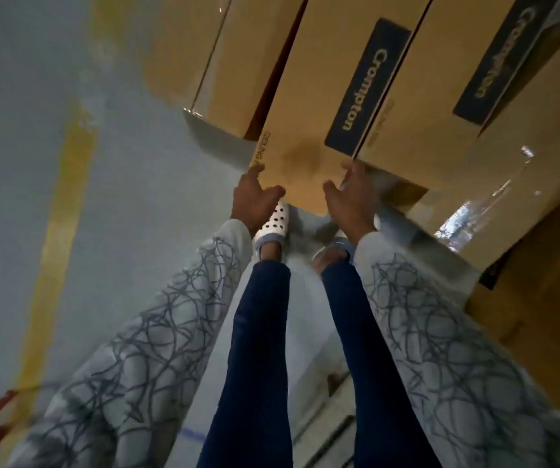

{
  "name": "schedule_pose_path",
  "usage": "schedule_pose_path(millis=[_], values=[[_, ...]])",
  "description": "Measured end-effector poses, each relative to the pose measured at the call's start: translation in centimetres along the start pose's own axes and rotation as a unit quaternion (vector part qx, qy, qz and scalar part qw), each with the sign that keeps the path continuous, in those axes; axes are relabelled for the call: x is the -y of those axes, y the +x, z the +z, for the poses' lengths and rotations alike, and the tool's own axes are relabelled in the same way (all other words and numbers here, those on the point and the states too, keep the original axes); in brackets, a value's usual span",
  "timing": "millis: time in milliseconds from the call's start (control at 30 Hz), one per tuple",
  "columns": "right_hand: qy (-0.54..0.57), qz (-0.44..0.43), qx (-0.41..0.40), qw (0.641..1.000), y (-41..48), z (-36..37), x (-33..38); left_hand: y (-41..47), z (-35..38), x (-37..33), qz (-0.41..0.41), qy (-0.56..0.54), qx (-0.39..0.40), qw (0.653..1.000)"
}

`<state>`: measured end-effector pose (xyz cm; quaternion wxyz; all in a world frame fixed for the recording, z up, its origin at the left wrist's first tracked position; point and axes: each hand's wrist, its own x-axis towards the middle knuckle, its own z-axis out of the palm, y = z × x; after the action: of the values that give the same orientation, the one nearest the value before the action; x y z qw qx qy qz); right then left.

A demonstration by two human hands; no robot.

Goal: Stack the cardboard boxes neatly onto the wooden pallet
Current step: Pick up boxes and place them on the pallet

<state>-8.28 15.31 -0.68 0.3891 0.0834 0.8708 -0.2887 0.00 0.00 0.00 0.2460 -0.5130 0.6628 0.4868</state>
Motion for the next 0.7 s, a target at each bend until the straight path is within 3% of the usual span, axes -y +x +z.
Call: schedule_pose_path(millis=[133,300,400,700], values=[[0.047,0.128,0.008,0.991,3.2,3.6,-2.0,4.8,1.6,2.3,-0.03,0.054,-0.029,0.998],[0.238,0.227,0.065,0.942,4.8,5.8,-3.3,8.7,2.2,3.7,-0.074,-0.009,-0.035,0.997],[0.285,0.216,0.07,0.931,3.8,4.9,-2.5,7.3,1.3,2.1,-0.07,-0.046,-0.036,0.996],[0.267,0.123,-0.063,0.954,-3.8,-4.4,4.7,-3.4,-2.8,-6.4,0.075,-0.085,-0.112,0.987]])
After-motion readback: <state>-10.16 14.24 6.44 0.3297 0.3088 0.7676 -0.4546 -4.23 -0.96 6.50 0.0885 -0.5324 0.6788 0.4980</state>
